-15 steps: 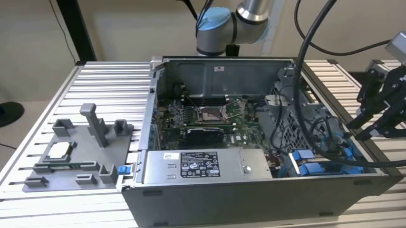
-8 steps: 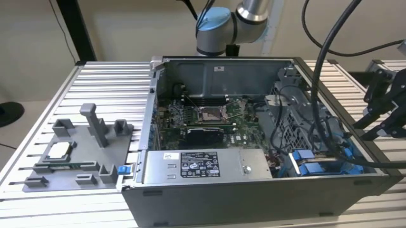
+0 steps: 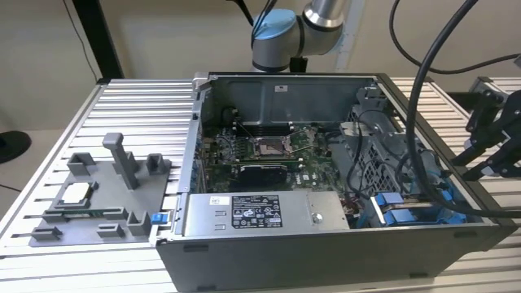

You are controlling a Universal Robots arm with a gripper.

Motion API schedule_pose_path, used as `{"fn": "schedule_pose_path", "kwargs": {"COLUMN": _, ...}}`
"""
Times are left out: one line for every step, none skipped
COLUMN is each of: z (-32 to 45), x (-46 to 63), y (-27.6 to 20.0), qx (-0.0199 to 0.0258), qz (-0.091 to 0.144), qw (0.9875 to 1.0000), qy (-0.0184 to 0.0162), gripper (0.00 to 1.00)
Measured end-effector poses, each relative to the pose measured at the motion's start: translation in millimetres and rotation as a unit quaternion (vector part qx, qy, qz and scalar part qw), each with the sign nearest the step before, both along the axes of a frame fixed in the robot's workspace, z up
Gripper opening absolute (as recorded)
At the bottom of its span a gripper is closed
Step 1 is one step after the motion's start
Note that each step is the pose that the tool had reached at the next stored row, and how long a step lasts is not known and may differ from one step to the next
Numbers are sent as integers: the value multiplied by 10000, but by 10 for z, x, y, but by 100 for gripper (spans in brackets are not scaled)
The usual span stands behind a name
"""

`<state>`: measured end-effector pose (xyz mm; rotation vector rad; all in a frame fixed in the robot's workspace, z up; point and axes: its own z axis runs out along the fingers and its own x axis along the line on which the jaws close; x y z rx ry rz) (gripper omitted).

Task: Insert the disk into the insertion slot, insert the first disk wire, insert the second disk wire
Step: 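Insert the second disk wire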

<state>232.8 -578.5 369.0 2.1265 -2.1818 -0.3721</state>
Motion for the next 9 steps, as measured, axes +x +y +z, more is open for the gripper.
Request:
{"fn": "schedule_pose_path", "kwargs": {"z": -4, "x": 1, "y": 0, "qx": 7, "qz": 0, "qw": 10000, "qy": 9, "gripper": 100}}
{"fn": "schedule_pose_path", "kwargs": {"z": -10, "x": 1, "y": 1, "qx": 13, "qz": 0, "qw": 10000, "qy": 19, "gripper": 100}}
{"fn": "schedule_pose_path", "kwargs": {"z": -13, "x": 1, "y": 3, "qx": 18, "qz": 0, "qw": 10000, "qy": 30, "gripper": 100}}
{"fn": "schedule_pose_path", "kwargs": {"z": -18, "x": 0, "y": 4, "qx": 23, "qz": 0, "qw": 10000, "qy": 40, "gripper": 100}}
{"fn": "schedule_pose_path", "kwargs": {"z": -24, "x": 0, "y": 4, "qx": 29, "qz": 0, "qw": 10000, "qy": 49, "gripper": 100}}
{"fn": "schedule_pose_path", "kwargs": {"z": -30, "x": 1, "y": 5, "qx": 34, "qz": 0, "qw": 10000, "qy": 57, "gripper": 100}}
{"fn": "schedule_pose_path", "kwargs": {"z": -37, "x": 0, "y": 6, "qx": 36, "qz": 0, "qw": 10000, "qy": 65, "gripper": 100}}
{"fn": "schedule_pose_path", "kwargs": {"z": -47, "x": 1, "y": 6, "qx": 38, "qz": 0, "qw": 10000, "qy": 72, "gripper": 100}}
{"fn": "schedule_pose_path", "kwargs": {"z": -55, "x": 1, "y": 6, "qx": 38, "qz": 0, "qw": 10000, "qy": 81, "gripper": 100}}
